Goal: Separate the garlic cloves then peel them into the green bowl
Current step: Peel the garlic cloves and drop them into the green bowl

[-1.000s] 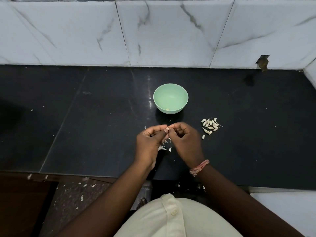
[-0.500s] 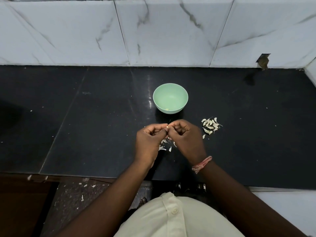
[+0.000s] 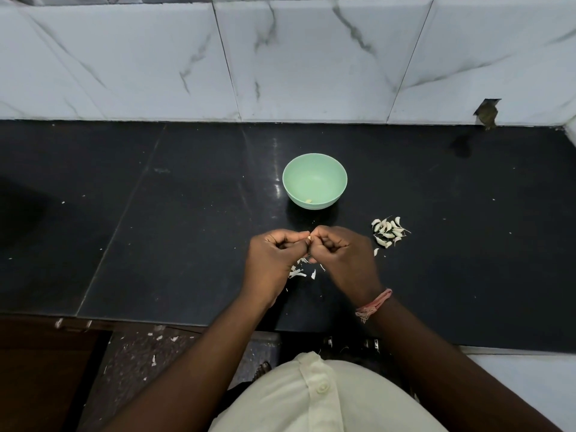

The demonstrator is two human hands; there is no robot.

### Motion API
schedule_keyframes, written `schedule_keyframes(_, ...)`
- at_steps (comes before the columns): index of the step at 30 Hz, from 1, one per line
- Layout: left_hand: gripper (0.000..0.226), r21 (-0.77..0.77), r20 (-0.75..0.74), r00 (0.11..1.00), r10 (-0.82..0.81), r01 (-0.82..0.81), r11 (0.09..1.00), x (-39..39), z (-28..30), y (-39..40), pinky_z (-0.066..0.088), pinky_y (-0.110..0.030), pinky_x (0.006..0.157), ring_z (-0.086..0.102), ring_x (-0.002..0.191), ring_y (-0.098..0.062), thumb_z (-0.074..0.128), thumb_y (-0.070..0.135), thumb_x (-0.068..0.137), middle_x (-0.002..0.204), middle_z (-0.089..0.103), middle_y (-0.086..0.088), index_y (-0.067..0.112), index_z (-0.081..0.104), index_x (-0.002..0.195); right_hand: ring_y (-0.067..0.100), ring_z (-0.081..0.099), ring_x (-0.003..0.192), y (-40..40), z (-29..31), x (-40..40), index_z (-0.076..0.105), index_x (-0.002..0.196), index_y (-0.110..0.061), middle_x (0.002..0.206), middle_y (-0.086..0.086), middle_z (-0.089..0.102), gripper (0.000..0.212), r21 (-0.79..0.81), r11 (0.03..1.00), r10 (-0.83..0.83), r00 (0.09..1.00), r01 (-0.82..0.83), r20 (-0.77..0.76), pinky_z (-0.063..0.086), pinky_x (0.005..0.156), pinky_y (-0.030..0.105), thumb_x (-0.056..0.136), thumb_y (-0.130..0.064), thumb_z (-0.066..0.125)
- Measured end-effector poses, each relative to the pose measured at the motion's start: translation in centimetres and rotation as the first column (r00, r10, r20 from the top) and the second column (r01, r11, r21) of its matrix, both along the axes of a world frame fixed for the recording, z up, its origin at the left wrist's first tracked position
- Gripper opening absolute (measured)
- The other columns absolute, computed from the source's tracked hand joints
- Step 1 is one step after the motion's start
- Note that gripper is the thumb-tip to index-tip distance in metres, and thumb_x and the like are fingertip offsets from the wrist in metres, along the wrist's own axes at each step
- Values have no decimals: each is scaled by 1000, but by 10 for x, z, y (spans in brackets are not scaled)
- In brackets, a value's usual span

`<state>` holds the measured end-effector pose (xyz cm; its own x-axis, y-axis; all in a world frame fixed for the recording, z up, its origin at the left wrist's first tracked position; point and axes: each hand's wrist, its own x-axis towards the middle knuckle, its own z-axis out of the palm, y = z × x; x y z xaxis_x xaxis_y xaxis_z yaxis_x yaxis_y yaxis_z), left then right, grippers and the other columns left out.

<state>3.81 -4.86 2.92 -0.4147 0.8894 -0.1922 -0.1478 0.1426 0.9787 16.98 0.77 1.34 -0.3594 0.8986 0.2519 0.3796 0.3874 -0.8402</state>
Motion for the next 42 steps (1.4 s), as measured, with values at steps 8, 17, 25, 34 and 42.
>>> schedule_keyframes(8,15,-28,-75,995,-73,71,997,-10,-1,6,60,-43,83,75,86,-35,75,-4,83,83,77,-15,3,80,96,12,72,62,5,6,-3,62,64,-13,57,0,63,24,-89,996,13,999,-18,-50,51,56,36,85,-1,62)
schedule_keyframes(17,20,10,214,977,4,-6,1000,-6,1,12,60,-30,66,73,72,-25,71,-11,86,88,75,-21,-11,69,106,29,76,73,6,7,-6,75,92,0,79,16,76,11,-410,910,-91,938,-57,-334,64,73,39,93,6,65)
schedule_keyframes(25,22,9,205,978,41,-44,999,1,2,12,59,-28,66,73,74,-27,70,-11,86,94,74,-27,-11,70,108,20,74,68,4,10,-8,76,90,1,77,15,75,9,-404,915,-141,928,-11,-344,61,68,27,92,4,67)
schedule_keyframes(34,13,-10,-130,985,118,-120,993,6,-3,4,60,-26,74,76,82,-16,78,3,85,86,79,0,7,78,97,18,73,68,6,11,-14,76,87,-5,75,9,75,9,-463,886,-155,960,30,-234,57,57,23,90,-1,68)
schedule_keyframes(42,13,37,-216,964,158,-153,987,1,-2,2,56,-23,67,74,75,-14,74,-5,84,79,77,0,7,79,87,24,75,71,3,12,-16,74,87,2,74,14,75,10,-492,865,-69,948,-98,-310,64,73,35,91,4,65)
